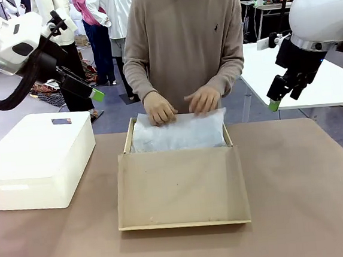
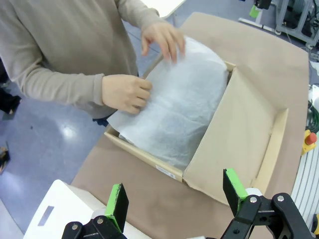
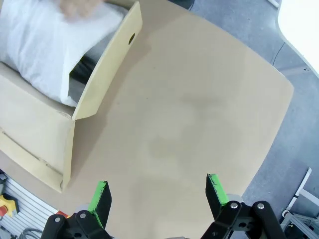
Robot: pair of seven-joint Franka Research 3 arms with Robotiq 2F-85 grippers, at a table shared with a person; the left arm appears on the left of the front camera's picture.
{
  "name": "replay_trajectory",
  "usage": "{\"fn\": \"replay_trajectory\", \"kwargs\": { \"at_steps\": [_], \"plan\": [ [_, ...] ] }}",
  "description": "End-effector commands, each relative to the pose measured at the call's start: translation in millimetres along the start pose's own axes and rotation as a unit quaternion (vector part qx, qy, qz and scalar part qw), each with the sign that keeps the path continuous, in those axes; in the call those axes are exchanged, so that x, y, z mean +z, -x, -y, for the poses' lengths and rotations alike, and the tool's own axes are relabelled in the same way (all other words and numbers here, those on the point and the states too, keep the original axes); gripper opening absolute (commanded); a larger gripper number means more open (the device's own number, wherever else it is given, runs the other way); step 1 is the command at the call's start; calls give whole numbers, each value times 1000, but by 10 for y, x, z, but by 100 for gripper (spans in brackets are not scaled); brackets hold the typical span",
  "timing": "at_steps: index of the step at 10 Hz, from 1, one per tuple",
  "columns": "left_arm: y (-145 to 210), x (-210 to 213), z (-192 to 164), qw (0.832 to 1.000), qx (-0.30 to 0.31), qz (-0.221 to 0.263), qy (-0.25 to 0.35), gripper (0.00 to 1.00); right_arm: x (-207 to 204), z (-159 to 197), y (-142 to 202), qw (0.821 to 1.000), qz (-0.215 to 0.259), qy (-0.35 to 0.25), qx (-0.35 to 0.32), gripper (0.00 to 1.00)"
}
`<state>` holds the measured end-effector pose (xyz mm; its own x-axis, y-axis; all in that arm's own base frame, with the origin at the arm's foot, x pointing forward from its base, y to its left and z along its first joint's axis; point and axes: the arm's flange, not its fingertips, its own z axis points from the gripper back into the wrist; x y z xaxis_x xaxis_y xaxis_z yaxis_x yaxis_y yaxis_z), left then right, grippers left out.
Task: Pack the shoes into the box.
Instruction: Close the Shoes Box.
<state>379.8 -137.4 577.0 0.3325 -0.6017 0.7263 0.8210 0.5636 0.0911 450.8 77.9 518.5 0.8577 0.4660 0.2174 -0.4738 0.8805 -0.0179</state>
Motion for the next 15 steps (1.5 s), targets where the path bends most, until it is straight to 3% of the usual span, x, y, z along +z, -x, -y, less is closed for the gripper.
{"fn": "replay_trajectory", "kwargs": {
  "at_steps": [1,2,3,6,8,11,12,15],
  "plan": [
    [3,5,-14,1000,-2,6,10,100,16,6,-19,1000,7,10,1,100],
    [3,5,-14,1000,-2,6,10,100,0,0,0,1000,0,0,0,100],
    [3,5,-14,1000,-2,6,10,100,-27,-4,6,997,6,-25,66,100],
    [3,5,-14,1000,-2,6,10,100,-112,98,122,966,6,-84,244,100],
    [3,5,-14,1000,-2,6,10,100,-145,128,199,924,22,-117,362,100],
    [3,5,-14,1000,-2,6,10,100,-131,159,284,863,60,-157,476,100],
    [3,5,-14,1000,-2,6,10,100,-117,168,284,856,64,-168,484,98],
    [3,5,-14,1000,-2,6,10,100,-40,204,251,842,83,-214,487,49]
  ]
}}
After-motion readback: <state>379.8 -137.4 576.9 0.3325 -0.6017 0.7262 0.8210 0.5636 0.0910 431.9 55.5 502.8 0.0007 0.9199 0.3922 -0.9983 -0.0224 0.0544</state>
